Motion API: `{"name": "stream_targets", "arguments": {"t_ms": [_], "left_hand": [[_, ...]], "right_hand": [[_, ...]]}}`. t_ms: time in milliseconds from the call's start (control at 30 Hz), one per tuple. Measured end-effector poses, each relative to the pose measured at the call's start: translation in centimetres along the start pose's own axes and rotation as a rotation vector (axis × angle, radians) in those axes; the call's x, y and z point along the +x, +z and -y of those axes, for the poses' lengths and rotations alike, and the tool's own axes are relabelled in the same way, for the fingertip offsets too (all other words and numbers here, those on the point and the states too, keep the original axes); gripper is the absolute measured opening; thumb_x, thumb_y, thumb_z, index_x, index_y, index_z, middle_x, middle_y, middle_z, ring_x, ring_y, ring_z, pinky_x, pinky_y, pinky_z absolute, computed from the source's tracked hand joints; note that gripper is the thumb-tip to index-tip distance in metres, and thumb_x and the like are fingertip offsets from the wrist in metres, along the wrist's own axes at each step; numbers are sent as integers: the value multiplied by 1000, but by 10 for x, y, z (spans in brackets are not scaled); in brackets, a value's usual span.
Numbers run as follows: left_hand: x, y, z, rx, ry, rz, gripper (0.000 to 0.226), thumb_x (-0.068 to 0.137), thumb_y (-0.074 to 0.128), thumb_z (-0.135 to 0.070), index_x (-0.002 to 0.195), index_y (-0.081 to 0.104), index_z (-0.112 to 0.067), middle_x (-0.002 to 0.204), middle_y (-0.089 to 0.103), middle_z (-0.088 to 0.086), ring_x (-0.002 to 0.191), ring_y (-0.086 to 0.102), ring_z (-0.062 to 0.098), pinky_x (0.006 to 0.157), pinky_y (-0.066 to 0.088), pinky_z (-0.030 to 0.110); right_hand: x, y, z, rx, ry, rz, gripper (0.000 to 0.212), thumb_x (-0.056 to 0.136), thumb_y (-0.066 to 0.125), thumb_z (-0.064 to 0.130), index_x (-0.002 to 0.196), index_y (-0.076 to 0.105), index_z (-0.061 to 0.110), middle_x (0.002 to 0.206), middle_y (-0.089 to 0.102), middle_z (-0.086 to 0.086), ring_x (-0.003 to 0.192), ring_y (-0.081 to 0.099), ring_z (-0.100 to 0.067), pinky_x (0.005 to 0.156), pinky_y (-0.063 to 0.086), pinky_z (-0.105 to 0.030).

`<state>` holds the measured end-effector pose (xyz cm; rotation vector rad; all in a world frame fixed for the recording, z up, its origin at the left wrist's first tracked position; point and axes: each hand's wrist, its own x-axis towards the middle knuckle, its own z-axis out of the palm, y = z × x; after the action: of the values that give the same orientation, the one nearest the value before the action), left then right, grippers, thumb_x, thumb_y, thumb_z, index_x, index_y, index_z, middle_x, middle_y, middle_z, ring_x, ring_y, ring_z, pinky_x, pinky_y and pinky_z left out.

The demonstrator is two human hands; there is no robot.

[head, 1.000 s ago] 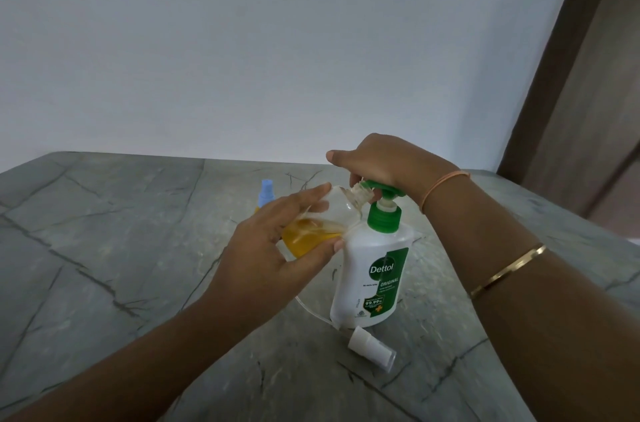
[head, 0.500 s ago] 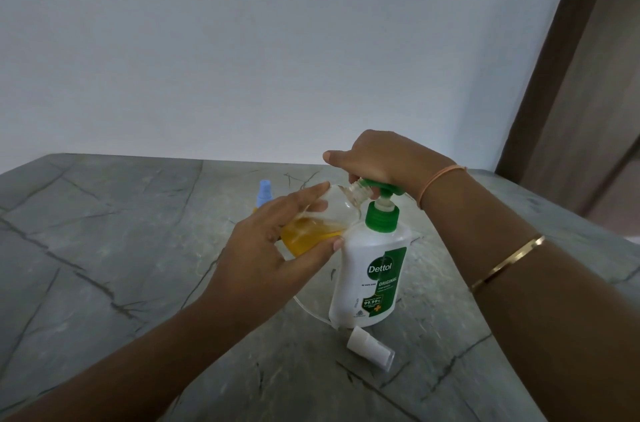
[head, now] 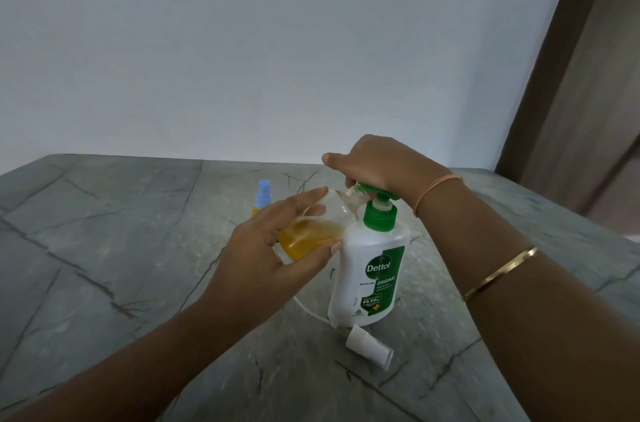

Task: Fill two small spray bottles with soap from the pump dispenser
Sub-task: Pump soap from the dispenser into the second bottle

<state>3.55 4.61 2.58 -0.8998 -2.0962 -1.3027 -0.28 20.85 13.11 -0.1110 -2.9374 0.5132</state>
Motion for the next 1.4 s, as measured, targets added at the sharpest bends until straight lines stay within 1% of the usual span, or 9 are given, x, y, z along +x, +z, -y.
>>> {"name": "stream_targets", "arguments": {"t_ms": [67,133,367,500,700,900,1000,1133,1400], "left_hand": [[1,-1,0,6,-2,4,50,65,54,-64,113,41,-59,103,49,-50,104,51,-12,78,51,18],[2,-2,1,3,2,0,51,66,55,-63,114,41,-58,103,49,-49,105,51,-12,78,50,17],[1,-1,1,21,0,13,50,67,60,-61,112,38,-60,102,42,-56,103,46,-20,74,45,10],[0,-1,1,16,7,19,48,67,55,-63,113,41,-58,107,47,-49,104,50,-12,76,51,18],[-1,0,0,9,-3,9,52,66,55,-63,116,43,-54,106,55,-35,102,55,-6,79,56,31],[1,0,2,22,17,10,50,67,56,-62,114,41,-57,101,51,-44,105,50,-14,75,48,10],[-1,2,2,43,36,20,50,68,56,-61,115,40,-59,103,47,-51,104,49,-15,76,48,12],[0,3,3,35,32,-4,50,69,56,-60,116,41,-55,102,51,-45,104,51,-11,75,51,12],[0,3,1,12,12,-5,49,67,56,-62,113,41,-56,100,51,-46,104,50,-16,74,48,8]], "right_hand": [[1,-3,1,-48,-44,-68,50,90,40,57,100,61,13,84,64,-5,81,61,-25,78,50,-35],[1,-6,3,-87,-62,-101,44,90,39,57,93,56,16,90,63,-5,86,61,-26,83,50,-38],[-3,-4,1,39,8,-23,47,91,41,53,88,61,10,54,57,-1,49,51,-14,55,39,-25],[-2,2,-1,51,29,42,52,92,40,54,99,62,7,67,55,-3,57,50,-15,52,35,-25],[-2,2,2,18,-1,40,51,92,39,54,98,62,8,61,57,-1,53,52,-13,52,37,-25],[-2,-8,3,34,-19,5,47,91,41,55,96,58,11,63,61,-2,53,54,-14,60,43,-27],[-1,-5,1,75,-3,14,49,92,42,54,98,59,9,66,64,-2,50,57,-12,55,40,-25],[-4,-6,0,96,24,22,49,92,41,54,96,58,8,61,58,-3,45,53,-12,49,37,-23],[-6,-6,1,93,24,24,49,93,41,53,94,58,7,57,57,-4,46,52,-13,48,36,-22]]}}
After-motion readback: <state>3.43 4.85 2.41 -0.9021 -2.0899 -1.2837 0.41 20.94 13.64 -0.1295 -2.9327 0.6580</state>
